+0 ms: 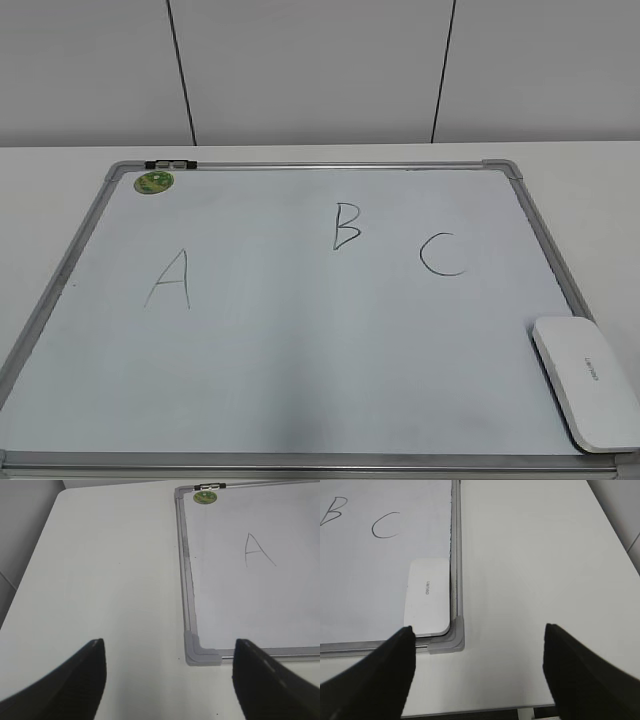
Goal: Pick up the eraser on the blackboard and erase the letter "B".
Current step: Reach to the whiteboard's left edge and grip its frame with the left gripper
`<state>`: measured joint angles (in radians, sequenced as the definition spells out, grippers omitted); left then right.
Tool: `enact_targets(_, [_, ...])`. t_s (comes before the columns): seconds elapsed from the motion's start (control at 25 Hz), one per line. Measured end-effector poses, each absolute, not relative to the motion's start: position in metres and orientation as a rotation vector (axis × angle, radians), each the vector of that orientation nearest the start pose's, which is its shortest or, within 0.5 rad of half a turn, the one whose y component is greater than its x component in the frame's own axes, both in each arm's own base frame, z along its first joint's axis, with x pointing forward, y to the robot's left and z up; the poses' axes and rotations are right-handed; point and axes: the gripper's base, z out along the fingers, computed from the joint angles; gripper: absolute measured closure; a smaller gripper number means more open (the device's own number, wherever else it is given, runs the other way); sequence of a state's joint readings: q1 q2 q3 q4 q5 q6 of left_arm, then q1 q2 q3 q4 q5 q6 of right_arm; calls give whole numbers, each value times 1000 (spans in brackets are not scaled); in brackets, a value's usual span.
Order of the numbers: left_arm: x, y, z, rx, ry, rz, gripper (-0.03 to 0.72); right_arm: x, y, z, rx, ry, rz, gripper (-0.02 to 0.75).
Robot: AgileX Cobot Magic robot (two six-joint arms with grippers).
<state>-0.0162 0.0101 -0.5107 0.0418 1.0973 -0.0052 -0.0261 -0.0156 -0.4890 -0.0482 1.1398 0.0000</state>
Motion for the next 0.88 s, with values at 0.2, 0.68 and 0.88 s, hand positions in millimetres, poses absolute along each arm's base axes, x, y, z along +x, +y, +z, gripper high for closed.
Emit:
enact_targets(0.2, [-4,3,291,9,2075,37,113,-10,-4,268,32,2118,-74,150])
enact_targets(0.68, [109,1,320,28,2270,39,116,-10,-4,268,32,2118,-74,150])
enact_targets(0.88, [171,0,317,34,2381,37,119,-10,-4,268,32,2118,-74,150])
